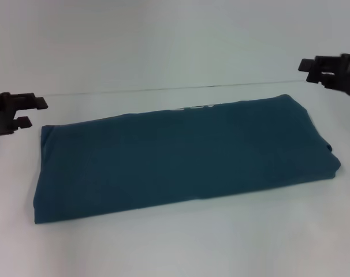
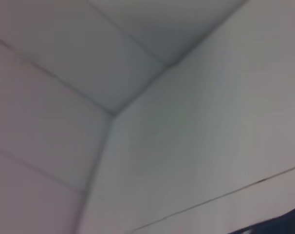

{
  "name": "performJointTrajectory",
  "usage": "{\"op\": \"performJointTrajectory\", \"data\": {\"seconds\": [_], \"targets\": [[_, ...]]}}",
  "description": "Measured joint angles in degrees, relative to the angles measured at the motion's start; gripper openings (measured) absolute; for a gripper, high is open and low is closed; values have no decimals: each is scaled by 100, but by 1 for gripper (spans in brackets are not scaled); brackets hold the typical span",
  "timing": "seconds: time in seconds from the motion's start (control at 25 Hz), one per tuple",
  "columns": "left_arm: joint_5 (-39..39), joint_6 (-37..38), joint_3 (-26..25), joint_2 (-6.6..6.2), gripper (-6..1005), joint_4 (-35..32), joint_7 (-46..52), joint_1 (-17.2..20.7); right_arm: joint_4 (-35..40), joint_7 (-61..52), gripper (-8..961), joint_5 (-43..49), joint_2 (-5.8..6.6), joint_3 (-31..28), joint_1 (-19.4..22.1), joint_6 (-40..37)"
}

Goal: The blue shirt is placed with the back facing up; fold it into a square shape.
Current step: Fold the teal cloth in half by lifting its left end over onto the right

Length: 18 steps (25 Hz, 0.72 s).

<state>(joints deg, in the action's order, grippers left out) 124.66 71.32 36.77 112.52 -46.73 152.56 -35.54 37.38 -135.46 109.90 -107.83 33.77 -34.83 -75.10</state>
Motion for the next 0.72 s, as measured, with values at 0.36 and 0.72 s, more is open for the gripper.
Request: {"op": "performJointTrajectory", "data": {"seconds": [0.36, 0.72], "targets": [[-1869, 856, -307, 124, 656, 1196, -788, 886, -327, 943, 480, -380, 26, -247, 770, -1832], [-1968, 522, -271, 424, 657, 1668, -993, 999, -528, 1206, 486, -238, 10, -184, 928, -1730]]}}
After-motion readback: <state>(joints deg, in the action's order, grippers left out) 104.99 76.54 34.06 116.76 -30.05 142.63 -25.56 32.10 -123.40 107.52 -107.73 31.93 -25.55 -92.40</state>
